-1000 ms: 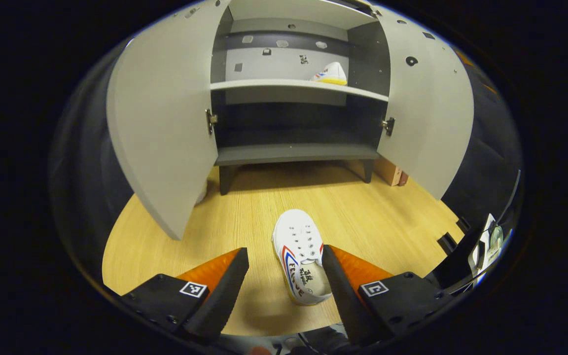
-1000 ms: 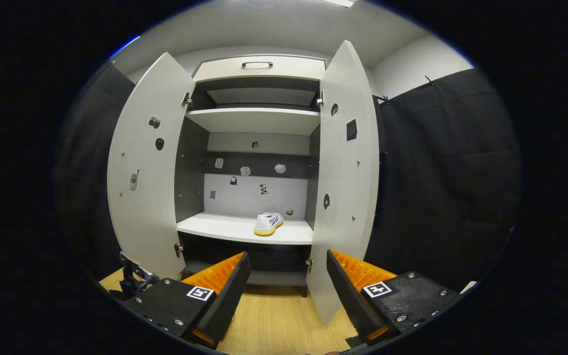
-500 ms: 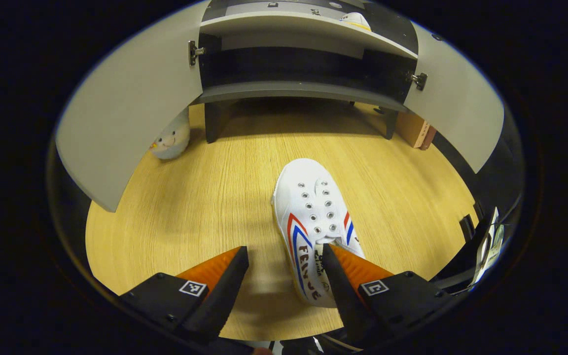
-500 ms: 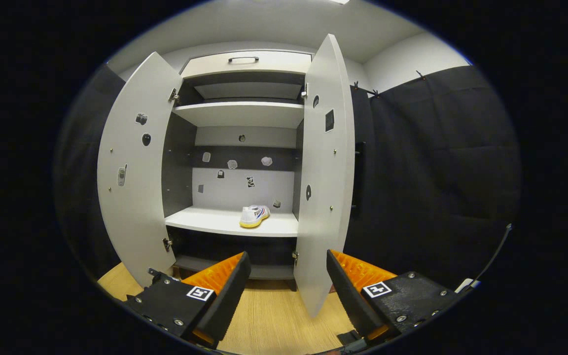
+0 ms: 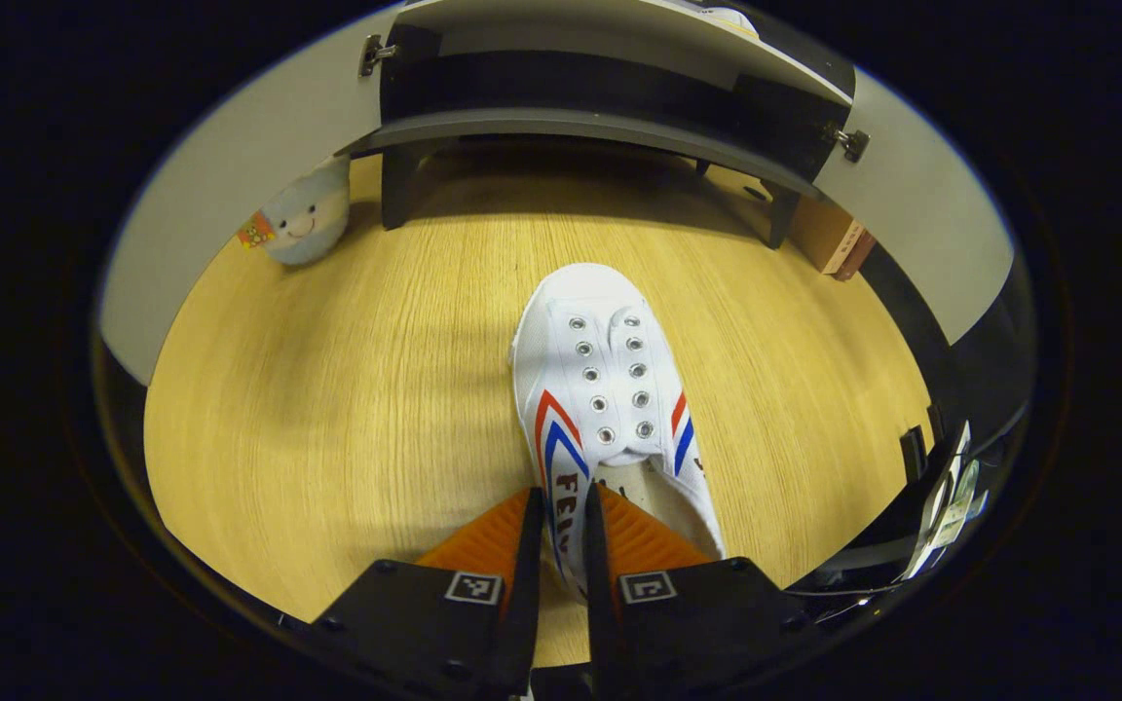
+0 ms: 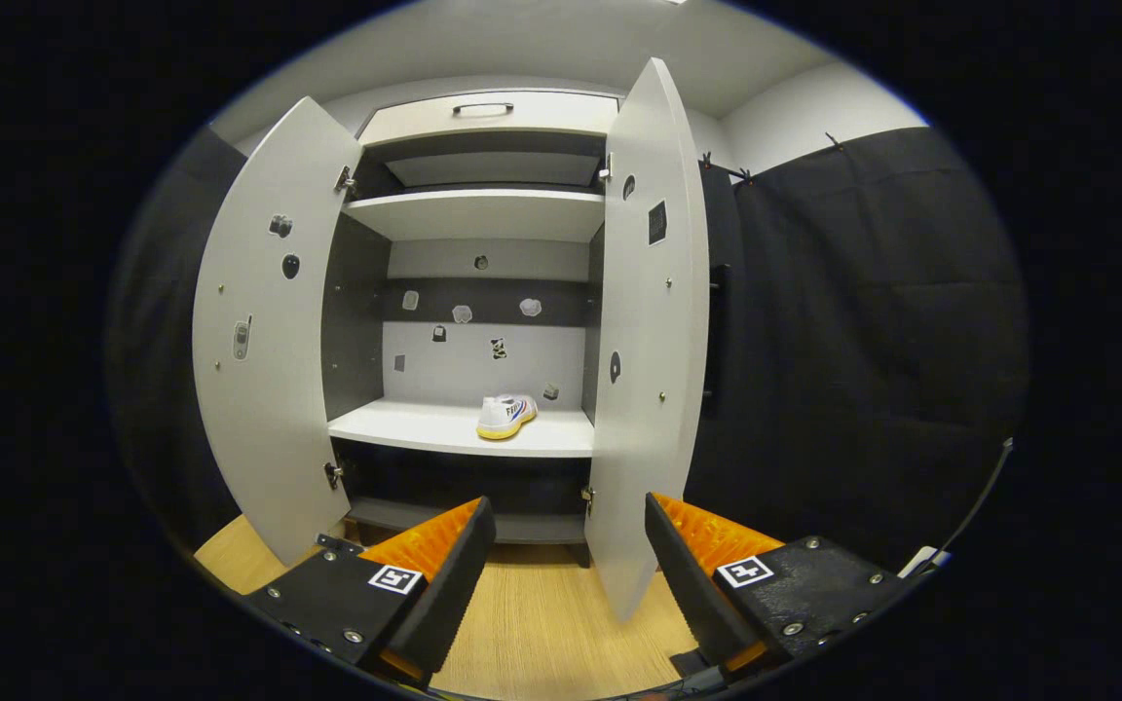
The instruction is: Grab one shoe with the right hand and put it into the shoe cabinet, grab the other shoe with the left hand and put it into the shoe cabinet; then close the right door with the right hand and the left door with the left hand.
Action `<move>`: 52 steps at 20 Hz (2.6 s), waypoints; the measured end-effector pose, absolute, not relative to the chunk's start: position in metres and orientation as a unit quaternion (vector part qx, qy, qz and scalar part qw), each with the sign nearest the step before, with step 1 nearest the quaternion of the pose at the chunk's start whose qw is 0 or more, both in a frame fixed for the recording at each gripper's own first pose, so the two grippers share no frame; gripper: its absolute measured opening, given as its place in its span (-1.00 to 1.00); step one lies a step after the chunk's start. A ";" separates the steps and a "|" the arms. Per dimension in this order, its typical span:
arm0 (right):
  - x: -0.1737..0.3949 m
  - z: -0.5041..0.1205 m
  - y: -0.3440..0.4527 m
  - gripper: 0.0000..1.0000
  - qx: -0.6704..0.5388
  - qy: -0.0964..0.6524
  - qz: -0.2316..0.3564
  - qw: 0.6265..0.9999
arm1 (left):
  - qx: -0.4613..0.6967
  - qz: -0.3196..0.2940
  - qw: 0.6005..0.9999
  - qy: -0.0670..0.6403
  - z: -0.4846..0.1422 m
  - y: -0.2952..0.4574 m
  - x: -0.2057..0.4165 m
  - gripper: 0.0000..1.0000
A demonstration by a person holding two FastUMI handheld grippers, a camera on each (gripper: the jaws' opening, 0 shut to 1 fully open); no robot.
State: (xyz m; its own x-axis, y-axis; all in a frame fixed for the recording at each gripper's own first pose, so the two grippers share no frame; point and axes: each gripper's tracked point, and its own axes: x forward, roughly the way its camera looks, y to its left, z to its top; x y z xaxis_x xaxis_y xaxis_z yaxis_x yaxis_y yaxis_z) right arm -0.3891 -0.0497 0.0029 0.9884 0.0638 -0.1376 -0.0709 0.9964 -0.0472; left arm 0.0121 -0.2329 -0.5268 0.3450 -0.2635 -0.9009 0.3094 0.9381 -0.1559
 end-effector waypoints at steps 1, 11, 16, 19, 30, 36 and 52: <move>-0.390 0.003 -0.048 0.89 -0.027 0.068 0.035 0.997 | 0.005 -0.165 0.818 0.551 -0.528 -0.233 0.010 -0.77; -0.396 0.013 -0.034 0.89 -0.026 0.054 0.045 0.997 | -0.082 -0.211 0.854 0.468 -0.436 -0.241 0.020 -0.87; -0.400 0.028 -0.023 0.89 -0.033 0.035 0.042 0.998 | -0.114 -0.232 0.872 0.416 -0.334 -0.243 0.044 -0.87; -0.399 0.037 -0.015 0.88 -0.027 0.029 0.045 0.998 | -0.138 -0.237 0.879 0.390 -0.268 -0.243 0.078 -0.88; -0.341 0.071 0.018 0.88 -0.022 -0.003 0.099 0.995 | -0.159 -0.151 0.927 0.304 -0.169 -0.259 0.223 -0.88; -0.317 0.063 0.001 0.88 -0.020 0.002 0.100 0.995 | -0.158 -0.100 0.936 0.297 -0.164 -0.270 0.312 -0.88; -0.303 0.045 -0.047 0.88 -0.033 0.017 0.083 0.996 | -0.135 -0.067 0.931 0.332 -0.210 -0.297 0.433 -0.85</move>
State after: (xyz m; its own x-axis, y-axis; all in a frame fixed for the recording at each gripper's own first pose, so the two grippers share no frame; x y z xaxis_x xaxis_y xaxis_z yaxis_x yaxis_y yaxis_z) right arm -0.3028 -0.0469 0.0451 0.9855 0.1651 -0.0384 -0.1672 0.9839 -0.0629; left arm 0.4328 -0.2974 -0.2103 0.7707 -0.2142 -0.6001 0.0344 0.9544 -0.2964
